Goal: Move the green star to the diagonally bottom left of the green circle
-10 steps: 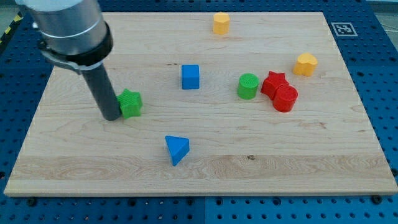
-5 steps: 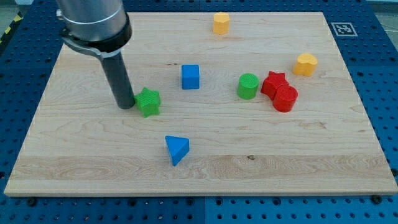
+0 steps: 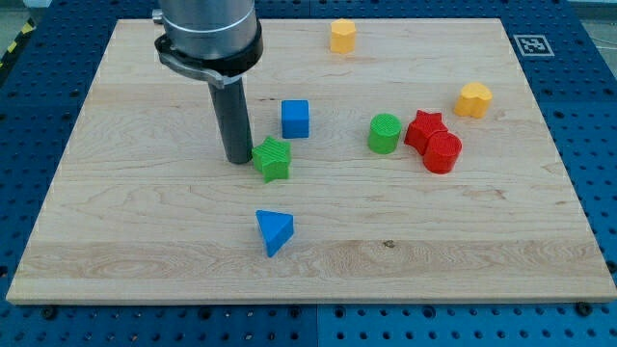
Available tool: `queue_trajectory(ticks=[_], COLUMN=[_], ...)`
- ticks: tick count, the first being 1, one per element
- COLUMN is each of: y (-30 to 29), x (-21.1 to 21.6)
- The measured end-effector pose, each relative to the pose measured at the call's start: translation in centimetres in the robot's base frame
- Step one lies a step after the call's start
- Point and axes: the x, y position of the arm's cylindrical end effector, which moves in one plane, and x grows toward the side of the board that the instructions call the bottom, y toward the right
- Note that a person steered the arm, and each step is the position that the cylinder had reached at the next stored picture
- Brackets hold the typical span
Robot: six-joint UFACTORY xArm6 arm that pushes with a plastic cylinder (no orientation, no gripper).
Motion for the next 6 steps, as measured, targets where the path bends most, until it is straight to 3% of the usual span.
queue_trajectory(ticks=[3, 4, 6], y=[3.6, 1.5, 2.8], x=[1.5, 1.5, 4.1])
